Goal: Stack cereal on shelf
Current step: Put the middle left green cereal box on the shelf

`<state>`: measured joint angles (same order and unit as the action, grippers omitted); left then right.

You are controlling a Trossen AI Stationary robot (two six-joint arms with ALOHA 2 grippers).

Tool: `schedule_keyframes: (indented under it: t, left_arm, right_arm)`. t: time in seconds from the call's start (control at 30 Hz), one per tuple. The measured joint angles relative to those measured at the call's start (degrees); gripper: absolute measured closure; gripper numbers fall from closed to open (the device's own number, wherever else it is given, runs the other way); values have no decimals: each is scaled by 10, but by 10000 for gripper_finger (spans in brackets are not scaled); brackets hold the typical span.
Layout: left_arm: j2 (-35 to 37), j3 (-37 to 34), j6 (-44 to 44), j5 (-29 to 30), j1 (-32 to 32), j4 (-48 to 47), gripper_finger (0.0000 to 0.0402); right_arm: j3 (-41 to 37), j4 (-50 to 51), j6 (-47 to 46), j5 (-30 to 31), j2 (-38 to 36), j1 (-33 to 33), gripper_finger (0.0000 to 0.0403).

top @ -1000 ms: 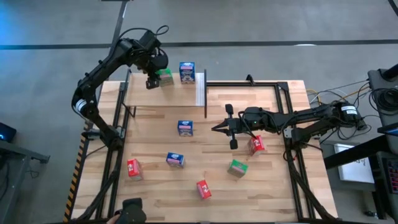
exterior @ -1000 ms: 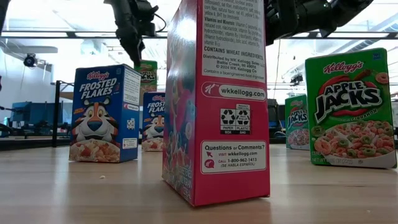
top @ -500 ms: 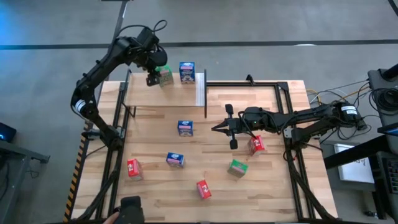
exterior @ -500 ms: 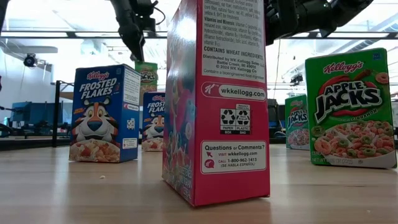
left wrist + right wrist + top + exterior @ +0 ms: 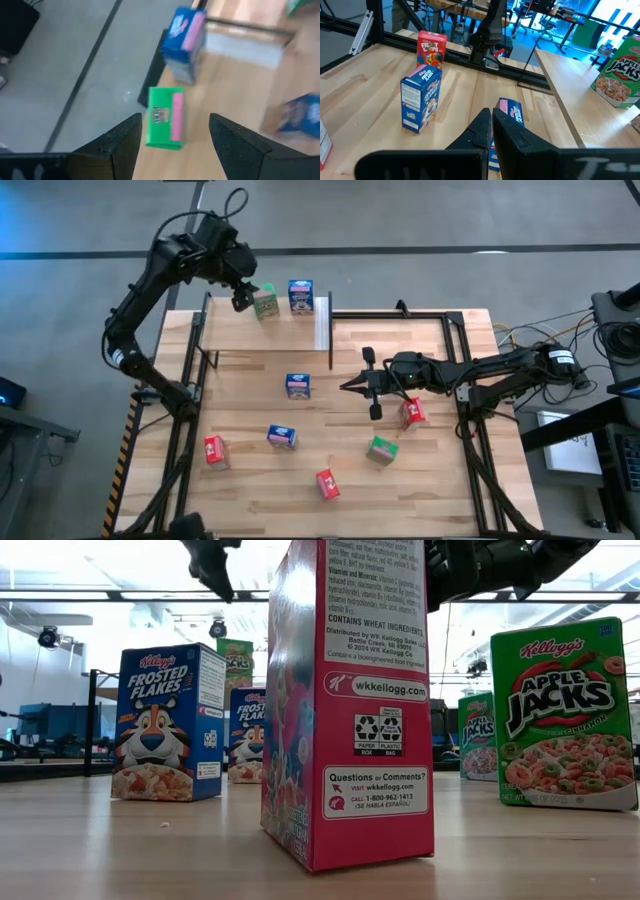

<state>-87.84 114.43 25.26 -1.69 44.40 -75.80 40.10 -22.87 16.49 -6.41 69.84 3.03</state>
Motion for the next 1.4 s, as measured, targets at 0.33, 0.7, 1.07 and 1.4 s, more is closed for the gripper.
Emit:
schedule_keyframes:
  t: [0.33, 0.7, 1.07, 1.4]
  left_arm:
    - [152, -198, -91, -21, -97, 111, 187]
    - [317, -532, -202, 40, -237, 392, 216]
    - [335, -646, -197, 175, -240, 453, 333]
    - [272, -656, -132, 227, -196, 525, 399]
  right_arm:
    - [0, -1, -4, 0, 0, 0, 394]
    - [0, -1, -4, 1, 0, 0, 394]
    - [0, -2, 9, 5, 0, 0, 394]
    - [0, -11, 15, 5, 0, 0, 394]
